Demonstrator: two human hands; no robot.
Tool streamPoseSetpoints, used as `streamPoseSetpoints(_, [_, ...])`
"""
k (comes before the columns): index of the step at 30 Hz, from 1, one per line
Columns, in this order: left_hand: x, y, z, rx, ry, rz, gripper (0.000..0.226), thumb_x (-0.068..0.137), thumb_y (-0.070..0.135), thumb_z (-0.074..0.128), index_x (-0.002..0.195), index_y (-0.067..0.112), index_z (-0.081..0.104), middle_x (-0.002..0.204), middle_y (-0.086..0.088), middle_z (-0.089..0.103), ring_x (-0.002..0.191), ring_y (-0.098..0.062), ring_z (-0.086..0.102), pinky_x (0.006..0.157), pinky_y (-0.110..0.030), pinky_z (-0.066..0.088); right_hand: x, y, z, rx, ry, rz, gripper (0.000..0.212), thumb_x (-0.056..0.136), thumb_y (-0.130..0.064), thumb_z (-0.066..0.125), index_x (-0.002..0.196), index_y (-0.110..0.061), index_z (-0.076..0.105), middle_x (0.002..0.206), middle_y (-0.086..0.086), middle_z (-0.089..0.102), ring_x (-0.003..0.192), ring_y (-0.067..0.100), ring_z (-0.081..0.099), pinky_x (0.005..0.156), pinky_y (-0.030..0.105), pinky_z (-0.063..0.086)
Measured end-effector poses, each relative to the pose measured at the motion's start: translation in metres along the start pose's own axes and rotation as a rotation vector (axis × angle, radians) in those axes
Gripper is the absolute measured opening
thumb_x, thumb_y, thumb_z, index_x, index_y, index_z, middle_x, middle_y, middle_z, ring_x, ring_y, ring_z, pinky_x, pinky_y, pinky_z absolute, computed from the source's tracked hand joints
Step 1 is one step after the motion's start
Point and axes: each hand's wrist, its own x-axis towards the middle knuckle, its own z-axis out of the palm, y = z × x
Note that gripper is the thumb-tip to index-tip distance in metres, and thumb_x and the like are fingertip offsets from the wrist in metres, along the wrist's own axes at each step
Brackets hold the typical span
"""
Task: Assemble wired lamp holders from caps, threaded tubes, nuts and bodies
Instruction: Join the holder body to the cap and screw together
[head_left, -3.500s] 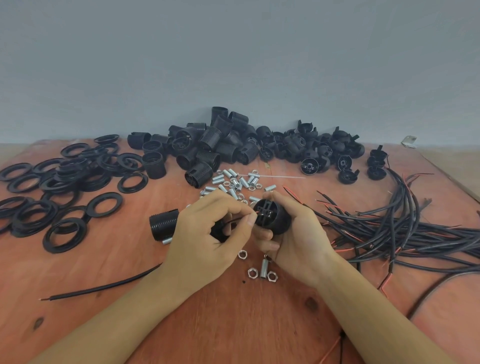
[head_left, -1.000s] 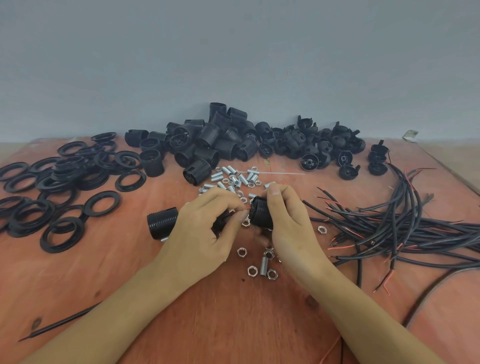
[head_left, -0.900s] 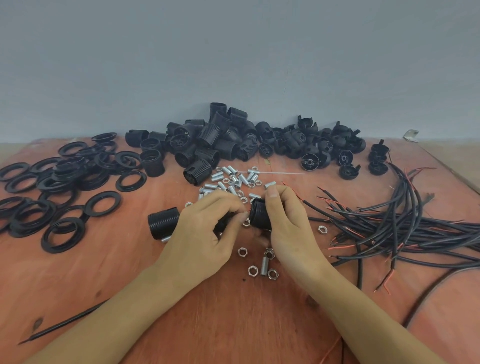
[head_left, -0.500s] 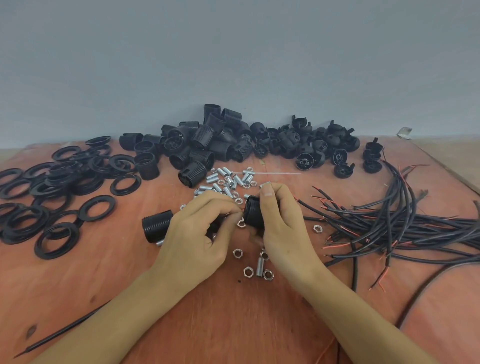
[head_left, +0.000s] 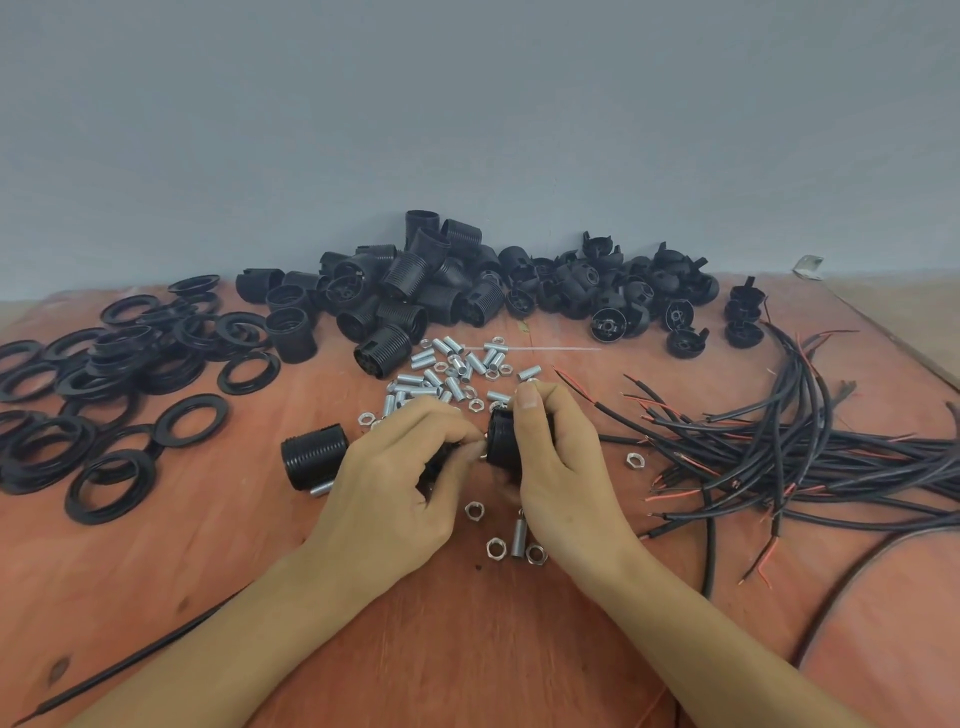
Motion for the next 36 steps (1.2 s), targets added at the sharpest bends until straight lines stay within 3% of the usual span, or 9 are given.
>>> streamPoseSetpoints(4, [0.000,0.001,0.000,0.000,-0.001,-0.001,0.012,0.090,0.012,0.062,0.084,0.005,0.070,0.086,0.000,0.065,0.081,-0.012,0.063,0.075,-0.026,0.050,0.001,0.001,-0.001,-0.024,0.000,-0.003,0.024,0.105,-0.026,0.038,0.086,-0.018,0.049,0.066,-0.012,0.044,0.064,0.011,0.041,0.061,0.033,0.040])
streamPoseSetpoints(9, [0.005,0.005,0.000,-0.089,0.062,-0.115,0.009,0.087,0.012,0.067,0.085,0.006,0.073,0.090,0.003,0.070,0.088,-0.006,0.066,0.080,-0.021,0.051,0.002,-0.002,-0.001,0.106,0.046,0.033,0.017,0.105,-0.023,0.041,0.090,-0.018,0.048,0.075,-0.003,0.051,0.059,0.007,0.048,0.051,0.019,0.044])
streamPoseSetpoints(14, [0.009,0.009,-0.002,-0.223,0.095,-0.323,0.014,0.089,0.018,0.062,0.094,0.013,0.074,0.092,0.010,0.071,0.092,-0.007,0.066,0.081,-0.020,0.050,0.007,0.005,-0.005,0.107,0.071,0.003,0.010,0.102,-0.021,0.046,0.098,-0.024,0.055,0.078,-0.023,0.060,0.075,-0.004,0.055,0.070,0.014,0.046])
streamPoseSetpoints(19, [0.009,0.006,-0.003,-0.344,0.037,-0.485,0.013,0.091,0.012,0.066,0.088,0.016,0.078,0.096,0.014,0.071,0.091,-0.009,0.067,0.073,-0.034,0.054,0.008,0.005,-0.004,0.201,0.067,0.046,0.013,0.091,-0.035,0.054,0.091,-0.024,0.062,0.094,0.001,0.062,0.091,0.017,0.056,0.090,0.044,0.047])
streamPoseSetpoints(21, [0.011,0.005,-0.004,-0.391,0.017,-0.546,0.017,0.089,0.010,0.068,0.082,0.021,0.079,0.094,0.012,0.072,0.083,-0.010,0.068,0.070,-0.029,0.056,0.008,0.004,-0.004,0.210,0.038,0.040,0.016,0.089,-0.034,0.052,0.087,-0.024,0.065,0.096,0.004,0.063,0.093,0.020,0.056,0.091,0.046,0.045])
streamPoseSetpoints(23, [0.012,0.004,-0.006,-0.457,0.009,-0.615,0.020,0.088,0.011,0.069,0.075,0.025,0.077,0.082,0.006,0.071,0.062,-0.021,0.064,0.052,-0.029,0.053,0.008,0.004,-0.005,0.212,0.003,0.039,0.019,0.089,-0.030,0.051,0.087,-0.021,0.067,0.094,0.003,0.064,0.091,0.019,0.057,0.088,0.043,0.045])
streamPoseSetpoints(25, [0.012,0.003,-0.008,-0.470,0.009,-0.654,0.018,0.088,0.014,0.070,0.075,0.024,0.075,0.068,0.004,0.067,0.049,-0.016,0.057,0.045,-0.027,0.047,0.009,0.003,-0.005,0.234,-0.015,0.056,0.020,0.087,-0.027,0.050,0.086,-0.018,0.068,0.089,0.000,0.065,0.088,0.018,0.057,0.084,0.041,0.045])
streamPoseSetpoints(31, [0.014,0.011,-0.011,-0.380,0.005,-0.580,0.012,0.087,0.016,0.071,0.078,0.023,0.074,0.064,0.009,0.067,0.046,0.000,0.055,0.044,-0.015,0.044,0.008,0.003,-0.006,0.230,-0.035,0.009,0.021,0.084,-0.022,0.045,0.082,-0.018,0.066,0.077,-0.010,0.065,0.076,0.005,0.058,0.071,0.020,0.047])
streamPoseSetpoints(36, [0.013,0.012,-0.009,-0.338,-0.032,-0.565,0.011,0.088,0.015,0.068,0.080,0.021,0.073,0.061,0.017,0.064,0.053,0.004,0.056,0.051,-0.010,0.044,0.007,0.006,-0.006,0.179,-0.045,-0.026,0.022,0.085,-0.020,0.042,0.083,-0.017,0.064,0.081,-0.010,0.067,0.081,0.005,0.060,0.074,0.020,0.048])
